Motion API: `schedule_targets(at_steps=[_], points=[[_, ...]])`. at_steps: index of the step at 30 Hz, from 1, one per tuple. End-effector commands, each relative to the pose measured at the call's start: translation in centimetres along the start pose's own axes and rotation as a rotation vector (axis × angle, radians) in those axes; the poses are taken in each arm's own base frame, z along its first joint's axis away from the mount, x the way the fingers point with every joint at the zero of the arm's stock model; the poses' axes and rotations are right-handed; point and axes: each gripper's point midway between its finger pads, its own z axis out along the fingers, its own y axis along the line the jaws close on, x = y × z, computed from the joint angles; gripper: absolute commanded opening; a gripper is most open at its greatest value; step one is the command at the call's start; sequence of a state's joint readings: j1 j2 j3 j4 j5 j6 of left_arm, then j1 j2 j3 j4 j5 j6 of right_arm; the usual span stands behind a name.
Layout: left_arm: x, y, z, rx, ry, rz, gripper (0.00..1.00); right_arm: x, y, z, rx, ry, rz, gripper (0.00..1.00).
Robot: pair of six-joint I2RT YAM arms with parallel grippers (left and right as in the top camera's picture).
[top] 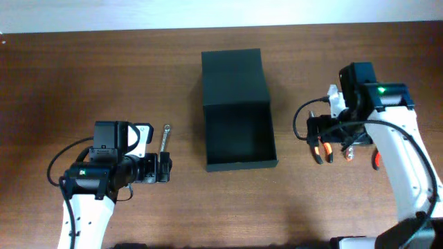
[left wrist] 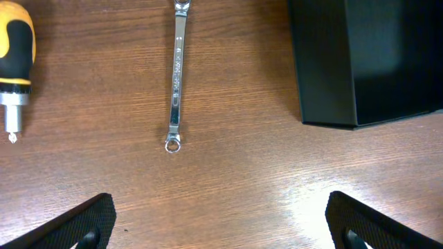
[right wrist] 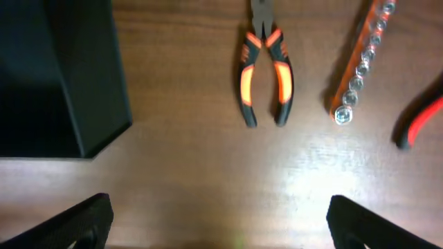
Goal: Pack container
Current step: 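Move the right gripper over the orange-black pliers and grasp them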
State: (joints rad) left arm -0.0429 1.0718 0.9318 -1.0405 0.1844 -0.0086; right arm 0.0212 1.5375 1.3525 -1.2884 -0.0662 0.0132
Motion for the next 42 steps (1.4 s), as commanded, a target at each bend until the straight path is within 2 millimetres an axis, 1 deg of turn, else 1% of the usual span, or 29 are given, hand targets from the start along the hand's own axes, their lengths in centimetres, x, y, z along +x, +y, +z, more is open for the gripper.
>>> schedule_targets(at_steps=[1, 7, 9, 13, 18, 21, 26, 29, 32, 37, 38, 40, 41, 42], points=[[-0.6, -0.2, -0.5, 0.005, -0.021, 0.027, 0.99, 0.4, -0.4, 2.4, 0.021, 0.015, -0.051, 0.99], [-1.0, -0.2, -0.5, 0.006, -0.037, 0.030, 0.99, 1.6, -0.7, 7.5, 0.017, 0.015, -0.051, 0.99], [-1.1, -0.2, -0.5, 0.006, -0.038, 0.030, 0.99, 2.0, -0.8, 8.5, 0.017, 0.014, -0.051, 0.99], [-1.1, -0.2, -0.5, 0.006, -0.038, 0.030, 0.99, 1.6, -0.8, 9.9, 0.018, -0.028, -0.053, 0.99], [-1.0, -0.2, -0.5, 0.006, -0.037, 0.030, 0.99, 0.8, -0.9, 10.5, 0.018, -0.061, -0.055, 0.99], [-1.0, -0.2, -0.5, 0.006, -0.037, 0.030, 0.99, 0.9, -0.9, 11.4, 0.018, -0.040, -0.053, 0.99], [-1.1, -0.2, -0.5, 0.006, -0.038, 0.031, 0.99, 1.5, -1.1, 14.1, 0.017, 0.039, -0.044, 1.00], [-1.1, -0.2, -0.5, 0.006, -0.038, 0.031, 0.99, 1.5, -1.2, 15.0, 0.017, 0.054, -0.037, 1.00], [-1.1, -0.2, -0.5, 0.006, -0.038, 0.031, 0.99, 1.4, -1.2, 15.6, 0.016, 0.059, -0.033, 1.00], [-1.1, -0.2, -0.5, 0.006, -0.038, 0.031, 0.99, 0.9, -1.2, 15.8, 0.014, 0.042, -0.035, 1.00], [-1.1, -0.2, -0.5, 0.006, -0.038, 0.031, 0.99, 0.9, -1.2, 15.8, 0.014, 0.041, -0.034, 0.98], [-1.1, -0.2, -0.5, 0.006, -0.038, 0.031, 0.99, 0.9, -1.2, 15.8, 0.014, 0.039, -0.034, 0.88], [-1.1, -0.2, -0.5, 0.006, -0.038, 0.031, 0.99, 0.8, -1.2, 15.8, 0.014, 0.038, -0.034, 0.81], [-1.1, -0.2, -0.5, 0.006, -0.038, 0.031, 0.99, 0.8, -1.2, 15.8, 0.014, 0.038, -0.034, 0.67]])
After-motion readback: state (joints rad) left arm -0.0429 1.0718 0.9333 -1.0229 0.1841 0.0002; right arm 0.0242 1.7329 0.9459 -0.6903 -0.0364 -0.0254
